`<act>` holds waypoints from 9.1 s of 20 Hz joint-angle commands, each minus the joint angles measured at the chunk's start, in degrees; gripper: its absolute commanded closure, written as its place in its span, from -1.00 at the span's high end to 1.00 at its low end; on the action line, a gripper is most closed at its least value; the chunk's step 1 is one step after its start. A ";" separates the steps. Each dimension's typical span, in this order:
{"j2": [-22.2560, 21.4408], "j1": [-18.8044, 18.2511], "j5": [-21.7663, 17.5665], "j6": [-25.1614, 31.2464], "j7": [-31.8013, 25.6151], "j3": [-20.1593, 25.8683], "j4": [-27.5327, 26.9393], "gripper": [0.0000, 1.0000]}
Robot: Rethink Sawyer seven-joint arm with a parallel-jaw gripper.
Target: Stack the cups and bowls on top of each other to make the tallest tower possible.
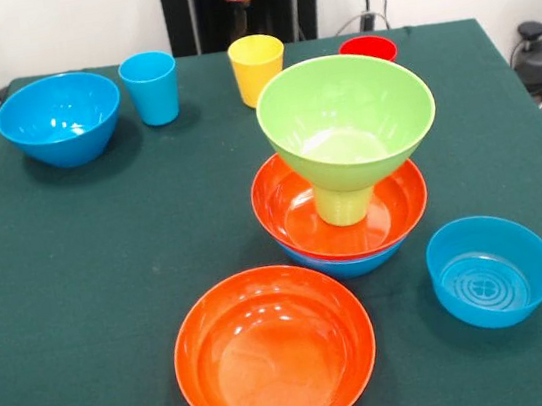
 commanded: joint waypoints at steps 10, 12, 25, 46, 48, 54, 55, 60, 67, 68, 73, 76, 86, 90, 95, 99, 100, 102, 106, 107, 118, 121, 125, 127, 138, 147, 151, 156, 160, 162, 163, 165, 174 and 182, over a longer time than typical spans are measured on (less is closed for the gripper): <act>7.00 -3.88 -4.10 -10.63 5.00 11.67 3.19 1.00; 7.32 -4.28 -4.42 -11.30 5.26 12.22 3.39 1.00; 9.79 -2.54 -6.70 -11.70 4.84 11.10 2.36 1.00; 9.40 -3.33 -12.78 -10.59 1.64 7.31 -2.10 -1.00; 8.96 -3.95 -12.89 -10.13 2.03 7.83 -1.84 -1.00; 8.82 -4.50 -13.15 -11.14 3.40 9.18 -1.21 -1.00; 8.26 -5.04 -12.69 -9.95 3.62 9.43 -0.97 -1.00; 6.86 -3.09 -12.43 -7.60 3.39 6.62 -1.54 -1.00; 5.99 -2.42 -11.99 -5.20 2.93 6.05 -3.18 -1.00; 5.85 -2.41 -12.05 -4.96 2.79 5.93 -3.27 -1.00; 3.76 -0.75 -12.66 1.51 1.04 2.78 -6.72 -1.00; 4.36 -1.22 -13.67 2.47 -0.65 2.21 -9.47 -1.00; 8.45 -0.78 -20.26 8.91 -4.95 1.15 -23.95 -1.00; 9.05 -2.14 -21.51 10.11 -4.55 2.54 -26.00 -1.00; 8.34 -2.64 -22.69 12.18 -4.36 2.95 -27.56 -1.00; 7.58 -2.09 -22.85 15.04 -3.43 3.08 -28.60 -1.00; 7.46 -1.95 -22.91 15.32 -3.24 3.03 -28.66 -1.00; 7.20 -1.35 -22.82 16.32 -2.57 3.01 -28.78 -1.00; 6.02 -0.31 -22.55 18.09 -1.70 3.09 -28.25 -1.00; 5.63 0.30 -22.50 19.10 -1.29 2.74 -28.31 -1.00; 3.25 1.37 -22.59 22.83 -1.66 2.52 -28.01 -1.00; 2.77 0.92 -23.28 22.32 -3.05 3.11 -27.94 1.00; 1.76 -0.18 -22.93 21.73 -4.12 4.63 -26.53 1.00; 1.82 0.65 -23.73 22.48 -3.66 3.23 -27.58 1.00; 2.57 -0.42 -25.42 21.89 -5.10 3.82 -28.31 1.00; 3.09 -4.43 -28.07 21.18 -8.54 6.14 -30.67 1.00; 3.58 -6.33 -29.03 21.78 -9.30 7.45 -32.05 1.00; 4.24 -8.06 -30.03 22.87 -9.34 8.80 -34.16 1.00; 4.20 -8.42 -30.70 23.37 -8.66 9.62 -34.53 1.00; 4.65 -8.84 -30.92 22.82 -8.40 10.12 -34.55 1.00; 4.82 -8.99 -31.04 22.28 -8.24 10.29 -34.44 1.00; 4.87 -8.91 -31.22 21.41 -7.65 10.47 -33.96 1.00; 6.11 -9.27 -31.87 17.13 -6.01 11.59 -31.57 1.00; 9.03 -11.25 -33.26 11.46 -5.71 12.80 -30.91 1.00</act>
